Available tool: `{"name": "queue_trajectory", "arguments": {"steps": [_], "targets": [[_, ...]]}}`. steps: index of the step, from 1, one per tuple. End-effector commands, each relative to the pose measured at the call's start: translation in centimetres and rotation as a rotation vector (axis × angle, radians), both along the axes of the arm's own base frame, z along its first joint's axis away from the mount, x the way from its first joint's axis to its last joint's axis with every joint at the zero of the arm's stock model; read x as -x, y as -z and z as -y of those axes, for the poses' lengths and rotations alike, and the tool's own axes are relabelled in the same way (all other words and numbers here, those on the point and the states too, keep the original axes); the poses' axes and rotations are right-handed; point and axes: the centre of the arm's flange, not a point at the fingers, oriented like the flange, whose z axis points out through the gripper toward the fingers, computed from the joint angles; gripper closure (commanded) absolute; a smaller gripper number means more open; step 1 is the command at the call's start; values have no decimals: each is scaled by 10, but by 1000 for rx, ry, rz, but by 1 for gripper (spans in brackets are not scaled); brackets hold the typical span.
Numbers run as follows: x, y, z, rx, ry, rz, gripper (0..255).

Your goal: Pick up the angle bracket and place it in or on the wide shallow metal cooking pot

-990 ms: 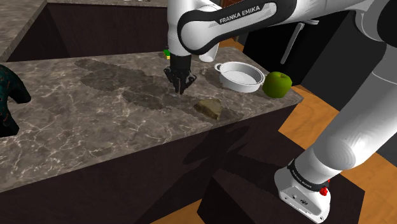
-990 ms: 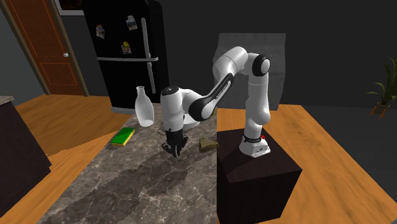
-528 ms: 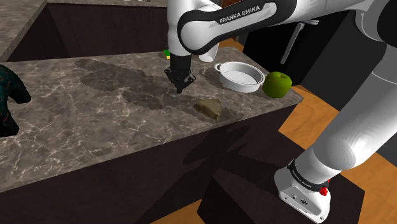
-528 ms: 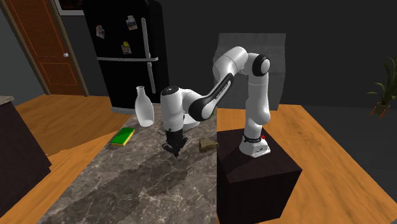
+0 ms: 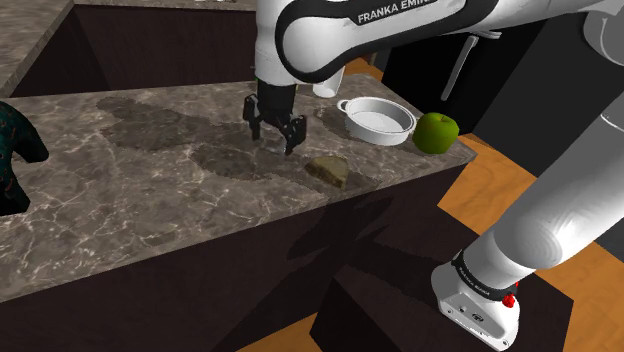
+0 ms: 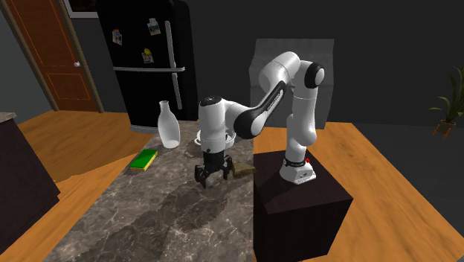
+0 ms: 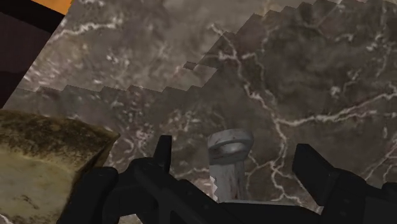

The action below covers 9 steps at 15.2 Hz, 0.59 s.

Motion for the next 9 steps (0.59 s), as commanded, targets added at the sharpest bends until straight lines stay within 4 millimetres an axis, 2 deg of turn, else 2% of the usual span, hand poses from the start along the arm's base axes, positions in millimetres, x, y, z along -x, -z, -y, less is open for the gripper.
{"name": "queue_trajectory", "arguments": {"steps": [1, 6, 9], "targets": [[3, 5, -4, -6, 8, 1, 0], [2, 31, -5, -6, 8, 1, 0], [2, 34, -6, -6, 8, 1, 0]]}}
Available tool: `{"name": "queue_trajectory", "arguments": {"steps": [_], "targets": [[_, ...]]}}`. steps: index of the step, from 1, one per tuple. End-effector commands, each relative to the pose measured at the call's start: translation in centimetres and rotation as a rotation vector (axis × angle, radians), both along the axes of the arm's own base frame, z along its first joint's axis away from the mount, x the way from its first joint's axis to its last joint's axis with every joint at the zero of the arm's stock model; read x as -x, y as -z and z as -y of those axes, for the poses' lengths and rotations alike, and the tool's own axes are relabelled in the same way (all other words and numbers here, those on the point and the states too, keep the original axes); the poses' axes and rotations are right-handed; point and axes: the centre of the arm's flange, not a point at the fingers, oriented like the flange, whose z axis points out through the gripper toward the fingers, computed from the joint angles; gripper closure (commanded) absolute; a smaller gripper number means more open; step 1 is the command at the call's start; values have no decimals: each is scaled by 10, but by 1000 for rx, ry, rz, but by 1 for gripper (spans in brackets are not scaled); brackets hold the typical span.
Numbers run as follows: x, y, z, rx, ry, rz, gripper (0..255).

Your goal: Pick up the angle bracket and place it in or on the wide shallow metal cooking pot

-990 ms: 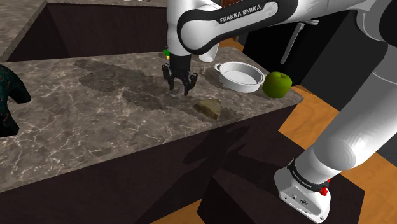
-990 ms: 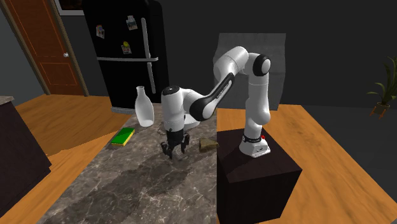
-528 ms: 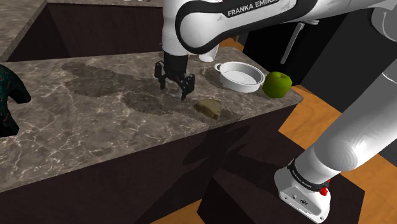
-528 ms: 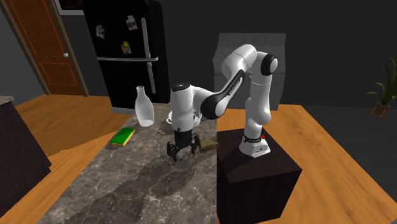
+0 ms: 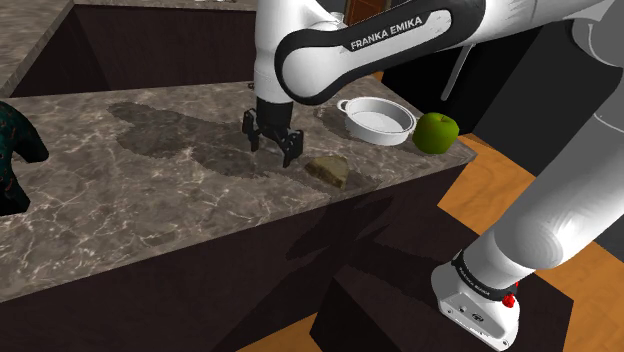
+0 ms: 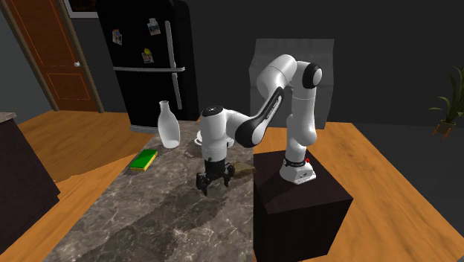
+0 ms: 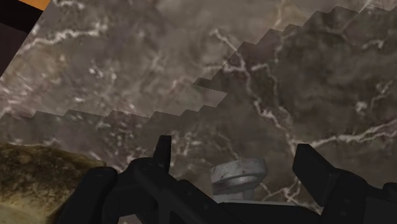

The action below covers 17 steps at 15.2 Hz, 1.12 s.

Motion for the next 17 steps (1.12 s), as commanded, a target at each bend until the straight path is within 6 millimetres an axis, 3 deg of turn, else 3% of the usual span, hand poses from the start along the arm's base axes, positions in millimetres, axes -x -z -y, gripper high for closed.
{"name": "queue_trajectory", "arguments": {"steps": [1, 6, 7, 17], "targets": [[0, 1, 0, 0, 0, 0, 0], [0, 1, 0, 0, 0, 0, 0], [0, 1, 0, 0, 0, 0, 255], [0, -4, 0, 0, 0, 0, 255]]}}
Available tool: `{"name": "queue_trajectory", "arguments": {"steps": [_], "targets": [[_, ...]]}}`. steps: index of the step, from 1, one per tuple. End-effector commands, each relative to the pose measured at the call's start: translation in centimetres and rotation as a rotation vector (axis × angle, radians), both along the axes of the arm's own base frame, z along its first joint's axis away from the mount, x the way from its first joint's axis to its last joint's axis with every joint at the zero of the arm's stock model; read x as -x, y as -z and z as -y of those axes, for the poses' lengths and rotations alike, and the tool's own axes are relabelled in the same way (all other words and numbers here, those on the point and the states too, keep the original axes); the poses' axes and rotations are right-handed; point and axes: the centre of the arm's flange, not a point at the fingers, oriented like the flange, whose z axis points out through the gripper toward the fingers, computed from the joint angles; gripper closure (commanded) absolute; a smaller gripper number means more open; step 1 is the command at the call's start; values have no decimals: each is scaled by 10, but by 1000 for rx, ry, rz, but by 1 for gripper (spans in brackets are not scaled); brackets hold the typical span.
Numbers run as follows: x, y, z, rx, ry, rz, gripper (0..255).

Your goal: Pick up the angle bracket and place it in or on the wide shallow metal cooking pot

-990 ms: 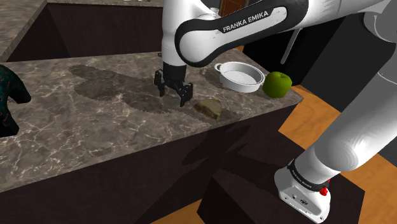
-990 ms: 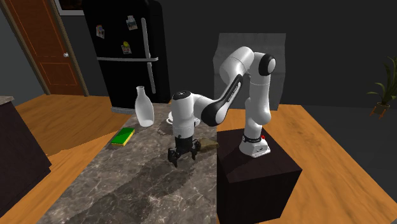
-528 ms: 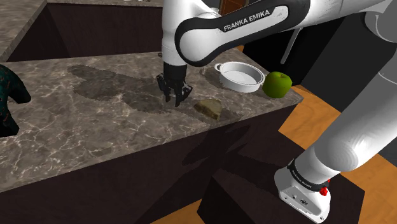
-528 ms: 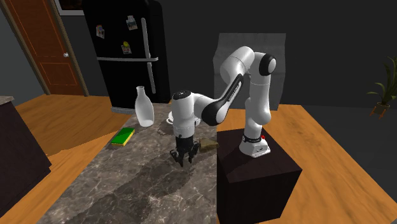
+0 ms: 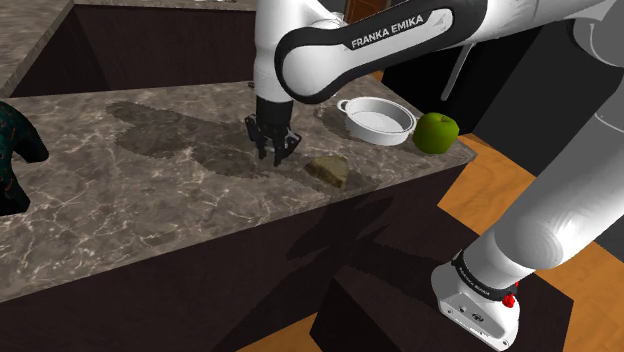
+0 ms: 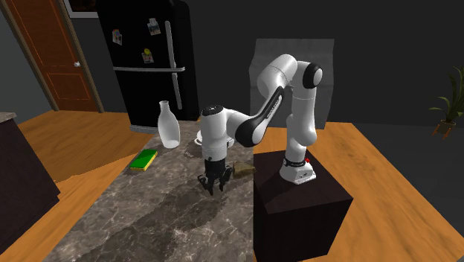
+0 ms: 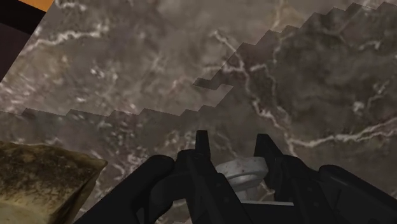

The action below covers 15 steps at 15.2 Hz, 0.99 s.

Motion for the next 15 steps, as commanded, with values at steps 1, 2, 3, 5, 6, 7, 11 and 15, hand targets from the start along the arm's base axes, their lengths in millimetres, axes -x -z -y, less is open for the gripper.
{"name": "queue_trajectory", "arguments": {"steps": [1, 2, 3, 5, 6, 7, 11, 15], "targets": [[0, -7, 0, 0, 0, -1, 255], [0, -12, 0, 0, 0, -1, 255], [0, -17, 0, 0, 0, -1, 255], [0, -28, 0, 0, 0, -1, 255], [0, -33, 0, 0, 0, -1, 255], [0, -38, 0, 0, 0, -1, 255], [0, -60, 0, 0, 0, -1, 255], [0, -81, 0, 0, 0, -1, 255]]}}
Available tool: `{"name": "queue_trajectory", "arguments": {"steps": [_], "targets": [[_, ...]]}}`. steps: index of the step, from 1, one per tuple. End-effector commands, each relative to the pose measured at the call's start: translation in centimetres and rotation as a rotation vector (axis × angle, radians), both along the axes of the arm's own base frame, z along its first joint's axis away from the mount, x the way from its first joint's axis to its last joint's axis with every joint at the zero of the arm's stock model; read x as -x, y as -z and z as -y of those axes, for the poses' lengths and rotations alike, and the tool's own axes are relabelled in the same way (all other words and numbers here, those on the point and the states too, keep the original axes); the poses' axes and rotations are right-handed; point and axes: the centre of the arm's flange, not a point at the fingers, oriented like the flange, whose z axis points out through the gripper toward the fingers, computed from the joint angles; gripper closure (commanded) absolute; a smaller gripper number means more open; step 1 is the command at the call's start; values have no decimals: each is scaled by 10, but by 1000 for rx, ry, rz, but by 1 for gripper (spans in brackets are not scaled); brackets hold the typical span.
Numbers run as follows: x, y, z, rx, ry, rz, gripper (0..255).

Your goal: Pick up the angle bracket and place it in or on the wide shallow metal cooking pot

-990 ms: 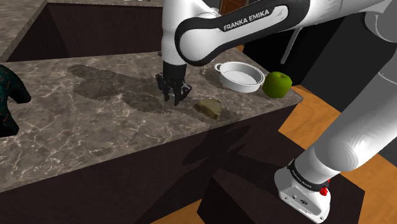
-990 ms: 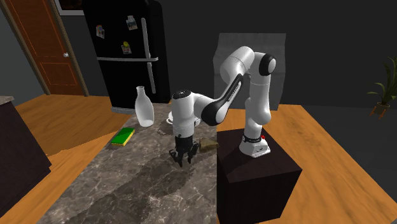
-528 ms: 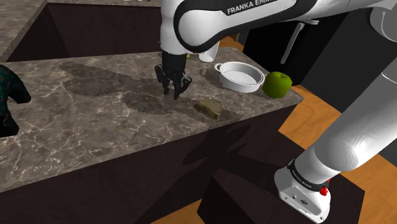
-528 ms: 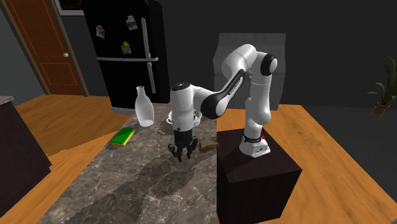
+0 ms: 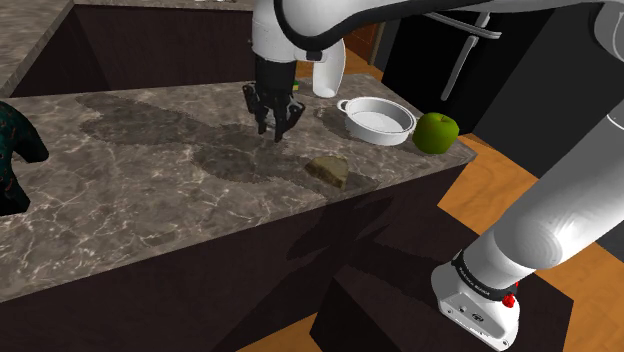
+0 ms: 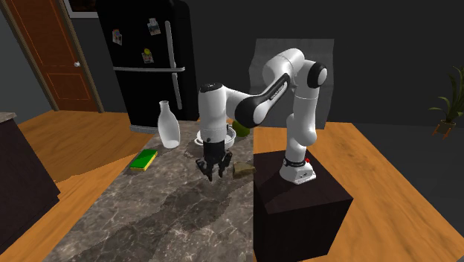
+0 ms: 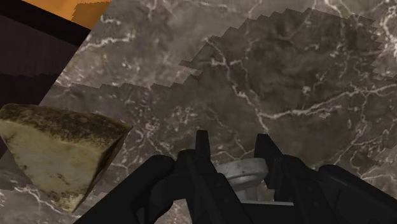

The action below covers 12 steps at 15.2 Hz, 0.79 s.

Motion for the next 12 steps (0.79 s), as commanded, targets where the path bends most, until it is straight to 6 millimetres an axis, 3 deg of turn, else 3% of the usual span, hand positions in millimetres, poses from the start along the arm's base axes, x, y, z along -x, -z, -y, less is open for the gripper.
{"name": "queue_trajectory", "arguments": {"steps": [1, 8, 12], "targets": [[-1, -11, 0, 0, 0, 0, 255], [-1, -46, 0, 0, 0, 0, 255], [12, -46, 51, 0, 0, 0, 255]]}}
